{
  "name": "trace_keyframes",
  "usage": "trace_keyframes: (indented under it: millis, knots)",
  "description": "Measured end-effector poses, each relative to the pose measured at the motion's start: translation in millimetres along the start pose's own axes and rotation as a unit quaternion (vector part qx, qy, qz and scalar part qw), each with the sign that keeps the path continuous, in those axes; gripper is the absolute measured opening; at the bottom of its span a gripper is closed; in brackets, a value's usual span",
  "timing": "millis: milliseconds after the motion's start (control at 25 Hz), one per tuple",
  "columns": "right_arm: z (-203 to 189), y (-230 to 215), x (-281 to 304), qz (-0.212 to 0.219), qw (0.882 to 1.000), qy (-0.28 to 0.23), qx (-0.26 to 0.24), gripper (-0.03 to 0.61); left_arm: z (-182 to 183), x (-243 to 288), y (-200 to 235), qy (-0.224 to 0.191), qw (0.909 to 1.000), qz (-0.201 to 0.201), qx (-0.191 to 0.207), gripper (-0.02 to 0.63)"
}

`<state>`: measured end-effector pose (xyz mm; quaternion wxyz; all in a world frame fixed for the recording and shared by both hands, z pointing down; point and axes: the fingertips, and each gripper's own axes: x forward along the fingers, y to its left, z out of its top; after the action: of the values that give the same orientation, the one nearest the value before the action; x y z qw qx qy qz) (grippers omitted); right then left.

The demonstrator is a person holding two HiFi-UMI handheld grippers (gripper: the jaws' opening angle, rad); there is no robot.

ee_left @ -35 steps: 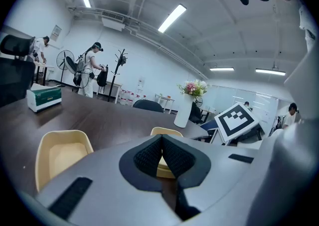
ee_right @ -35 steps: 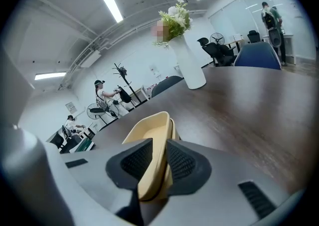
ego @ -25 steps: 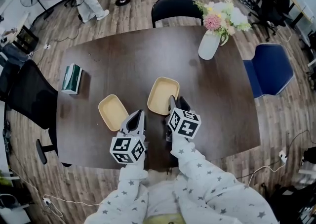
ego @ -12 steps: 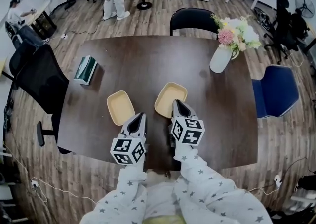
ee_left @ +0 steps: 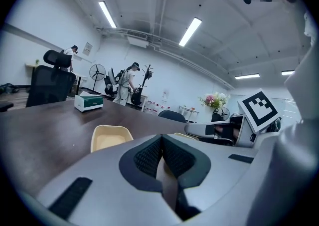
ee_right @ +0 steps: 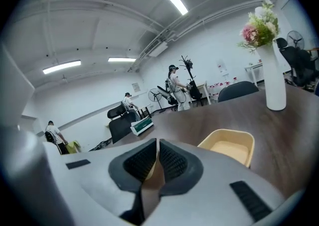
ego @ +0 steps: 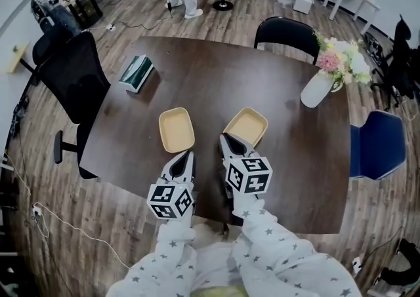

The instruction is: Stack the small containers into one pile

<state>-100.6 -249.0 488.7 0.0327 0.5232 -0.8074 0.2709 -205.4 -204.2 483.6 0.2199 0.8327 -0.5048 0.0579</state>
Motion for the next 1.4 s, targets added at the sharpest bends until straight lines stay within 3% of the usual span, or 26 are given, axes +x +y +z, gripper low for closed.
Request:
trace_keyframes:
  millis: [400,520,680,840,1240,1400]
  knots:
    - [-36,54,58,0.043,0.998,0.049,-0.016,0.035,-7,-29,57,0.01,0.9989,0.042,-0.02,0.026]
    - [-47,58,73,0.037,0.997,0.067,-0.026,0.039,-8,-35,70,0.013,0.9985,0.047,-0.025,0.026]
    - [-62,58,96,0.024,0.996,0.089,-0.017,0.116,-12,-41,89,0.017,0.9979,0.054,-0.033,0.026]
    - [-74,50,113,-0.005,0.994,0.105,-0.015,0.147,-15,-44,106,0.025,0.9972,0.057,-0.04,0.026]
    - [-93,35,131,-0.047,0.989,0.143,0.001,0.14,-17,-41,121,0.042,0.9972,0.047,-0.041,0.026]
    - [-102,28,131,-0.071,0.984,0.162,-0.011,0.063,-16,-38,120,0.044,0.9975,0.039,-0.038,0.026]
